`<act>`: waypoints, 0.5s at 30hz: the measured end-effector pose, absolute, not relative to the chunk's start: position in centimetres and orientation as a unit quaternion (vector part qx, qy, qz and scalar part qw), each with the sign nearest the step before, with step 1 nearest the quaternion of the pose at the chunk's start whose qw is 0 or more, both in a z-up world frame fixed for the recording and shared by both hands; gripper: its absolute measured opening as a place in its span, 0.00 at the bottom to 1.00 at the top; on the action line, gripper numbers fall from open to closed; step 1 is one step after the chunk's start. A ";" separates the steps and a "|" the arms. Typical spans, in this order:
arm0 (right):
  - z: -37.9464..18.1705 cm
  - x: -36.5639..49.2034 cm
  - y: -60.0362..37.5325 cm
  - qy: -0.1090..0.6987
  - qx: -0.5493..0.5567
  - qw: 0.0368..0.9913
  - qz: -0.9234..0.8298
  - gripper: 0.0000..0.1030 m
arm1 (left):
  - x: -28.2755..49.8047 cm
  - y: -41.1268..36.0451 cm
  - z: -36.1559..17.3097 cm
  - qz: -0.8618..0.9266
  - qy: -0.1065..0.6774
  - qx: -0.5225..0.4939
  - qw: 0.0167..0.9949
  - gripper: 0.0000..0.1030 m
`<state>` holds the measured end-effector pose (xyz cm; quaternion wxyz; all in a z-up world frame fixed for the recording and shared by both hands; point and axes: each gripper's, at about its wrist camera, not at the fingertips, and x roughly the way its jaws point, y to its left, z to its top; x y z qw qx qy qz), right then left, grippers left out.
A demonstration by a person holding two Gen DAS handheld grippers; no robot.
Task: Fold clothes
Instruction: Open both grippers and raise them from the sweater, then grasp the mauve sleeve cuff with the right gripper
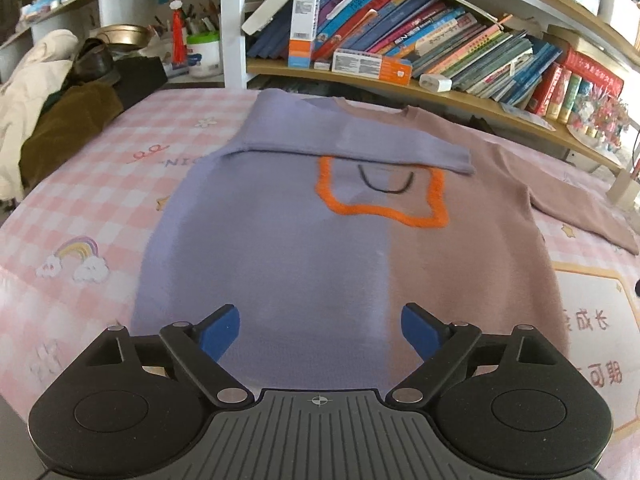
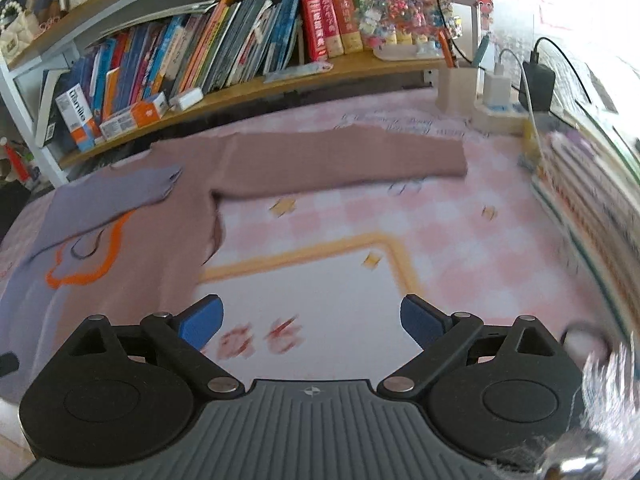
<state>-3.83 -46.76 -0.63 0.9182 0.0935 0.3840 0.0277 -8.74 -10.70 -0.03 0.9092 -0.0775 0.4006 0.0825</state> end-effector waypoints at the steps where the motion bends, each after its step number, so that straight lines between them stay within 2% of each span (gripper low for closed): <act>1: -0.8 -3.0 -47.9 0.385 0.092 0.918 0.031 0.93 | -8.9 -11.5 -0.1 0.089 0.401 -0.078 0.908 0.88; 7: -1.7 2.0 -53.4 0.395 0.074 0.914 0.047 0.93 | -10.5 -15.5 -0.8 0.134 0.423 -0.068 0.894 0.89; 15: -2.5 7.7 -57.8 0.429 0.117 0.894 0.058 0.90 | -12.7 -17.0 -0.3 0.190 0.428 -0.070 0.881 0.93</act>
